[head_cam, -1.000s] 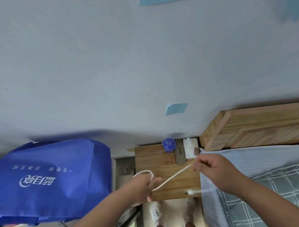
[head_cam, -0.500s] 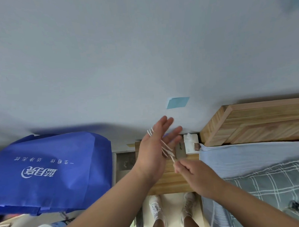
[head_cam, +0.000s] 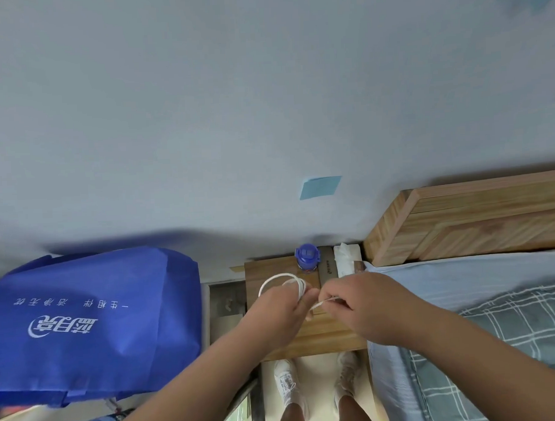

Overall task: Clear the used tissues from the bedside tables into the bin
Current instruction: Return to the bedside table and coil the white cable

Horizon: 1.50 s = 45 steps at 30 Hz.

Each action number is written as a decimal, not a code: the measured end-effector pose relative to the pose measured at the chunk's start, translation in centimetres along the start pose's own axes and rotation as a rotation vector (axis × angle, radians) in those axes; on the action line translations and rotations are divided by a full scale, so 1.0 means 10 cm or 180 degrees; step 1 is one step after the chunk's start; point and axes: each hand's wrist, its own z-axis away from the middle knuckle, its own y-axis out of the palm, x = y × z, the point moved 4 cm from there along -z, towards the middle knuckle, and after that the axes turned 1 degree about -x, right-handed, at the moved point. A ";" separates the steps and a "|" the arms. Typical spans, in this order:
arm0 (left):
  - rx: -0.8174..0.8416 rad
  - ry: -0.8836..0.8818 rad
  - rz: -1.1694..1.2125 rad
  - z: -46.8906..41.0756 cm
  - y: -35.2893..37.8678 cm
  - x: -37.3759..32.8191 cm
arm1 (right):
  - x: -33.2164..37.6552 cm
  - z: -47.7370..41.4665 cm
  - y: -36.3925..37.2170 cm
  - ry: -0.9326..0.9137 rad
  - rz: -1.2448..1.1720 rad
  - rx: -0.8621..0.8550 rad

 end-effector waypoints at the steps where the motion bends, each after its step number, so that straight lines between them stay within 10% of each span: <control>1: 0.0122 -0.0125 0.0444 0.04 0.01 -0.03 | 0.01 -0.03 -0.05 -0.0063 0.0062 -0.0032; 7: 0.1266 -0.0371 0.3460 0.21 0.05 -0.26 | -0.12 -0.14 -0.17 0.0080 -0.0621 -0.0411; 16: 0.0723 -0.0292 0.5851 0.10 -0.31 -0.60 | 0.13 0.07 0.61 0.0700 -0.2525 -0.0194; 19: -0.0005 -0.0241 0.5534 0.03 -0.34 -0.49 | 0.16 0.17 0.70 0.0858 -0.2558 -0.0068; 22: -0.0513 0.0023 0.3621 0.06 -0.26 -0.35 | 0.20 0.21 0.56 0.0968 -0.2430 0.0199; 27: -0.0170 0.0307 0.1158 0.15 -0.05 -0.20 | 0.24 0.29 0.20 0.0761 -0.1425 0.0625; 32: 0.0584 -0.0150 0.1574 0.25 0.11 -0.20 | 0.14 0.24 -0.14 0.0420 -0.0350 -0.0150; 39: 0.1516 -0.0358 0.3879 0.27 0.20 -0.40 | 0.12 0.16 0.16 0.0779 -0.3593 0.0086; 45: 0.1180 -0.0563 0.3670 0.23 0.19 -0.31 | 0.14 0.20 0.18 0.0886 -0.3490 -0.0136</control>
